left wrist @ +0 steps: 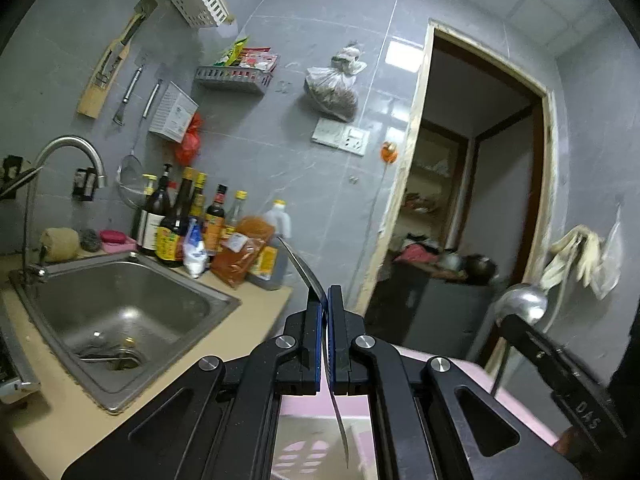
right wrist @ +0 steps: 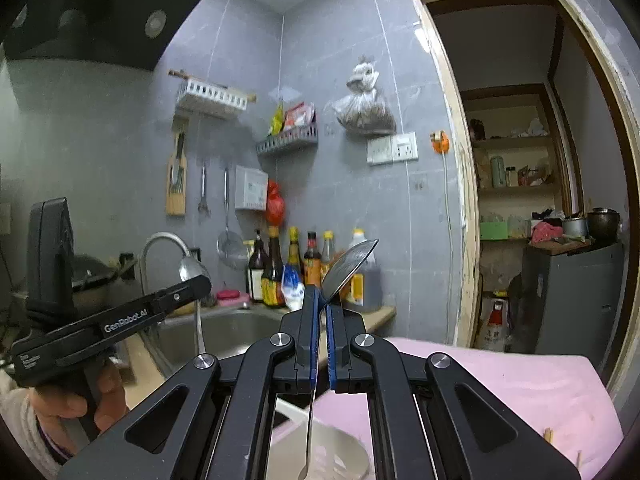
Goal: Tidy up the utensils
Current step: 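Carry the spoons in both tools up and over the white caddy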
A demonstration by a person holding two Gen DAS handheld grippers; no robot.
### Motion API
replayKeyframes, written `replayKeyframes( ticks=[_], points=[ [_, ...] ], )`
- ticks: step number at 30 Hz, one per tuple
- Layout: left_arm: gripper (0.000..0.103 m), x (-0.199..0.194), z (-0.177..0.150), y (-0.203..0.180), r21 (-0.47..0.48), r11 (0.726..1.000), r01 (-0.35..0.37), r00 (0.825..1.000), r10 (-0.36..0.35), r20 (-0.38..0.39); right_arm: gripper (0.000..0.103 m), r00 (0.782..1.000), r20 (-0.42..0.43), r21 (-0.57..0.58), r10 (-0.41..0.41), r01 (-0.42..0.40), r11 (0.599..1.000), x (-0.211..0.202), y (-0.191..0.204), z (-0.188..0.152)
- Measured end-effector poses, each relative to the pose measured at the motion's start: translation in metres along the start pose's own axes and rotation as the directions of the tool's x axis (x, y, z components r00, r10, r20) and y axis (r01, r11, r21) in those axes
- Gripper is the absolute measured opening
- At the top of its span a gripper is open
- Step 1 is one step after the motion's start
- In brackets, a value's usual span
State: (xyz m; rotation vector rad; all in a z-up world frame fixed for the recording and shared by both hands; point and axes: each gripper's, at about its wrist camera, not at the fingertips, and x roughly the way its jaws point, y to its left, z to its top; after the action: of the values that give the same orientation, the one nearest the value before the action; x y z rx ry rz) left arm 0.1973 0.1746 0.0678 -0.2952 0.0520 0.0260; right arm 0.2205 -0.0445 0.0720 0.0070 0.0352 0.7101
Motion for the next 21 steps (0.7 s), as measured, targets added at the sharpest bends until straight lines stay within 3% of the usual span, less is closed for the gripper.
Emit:
replayKeyframes(
  ticks=[15, 21],
  points=[
    [0.001, 0.005, -0.056, -0.017, 0.112, 0.990, -0.082, 0.991, 0.092, -0.092, 0.002, 0.990, -0.142, 0.001, -0.002, 0.002, 1.000, 0.008, -0.004, -0.035],
    [0.001, -0.004, -0.055, -0.014, 0.090, 0.995, -0.036, 0.991, 0.048, -0.127, 0.004, 0.979, -0.205, 0.010, 0.003, -0.001, 1.000, 0.006, -0.006, -0.044]
  ],
)
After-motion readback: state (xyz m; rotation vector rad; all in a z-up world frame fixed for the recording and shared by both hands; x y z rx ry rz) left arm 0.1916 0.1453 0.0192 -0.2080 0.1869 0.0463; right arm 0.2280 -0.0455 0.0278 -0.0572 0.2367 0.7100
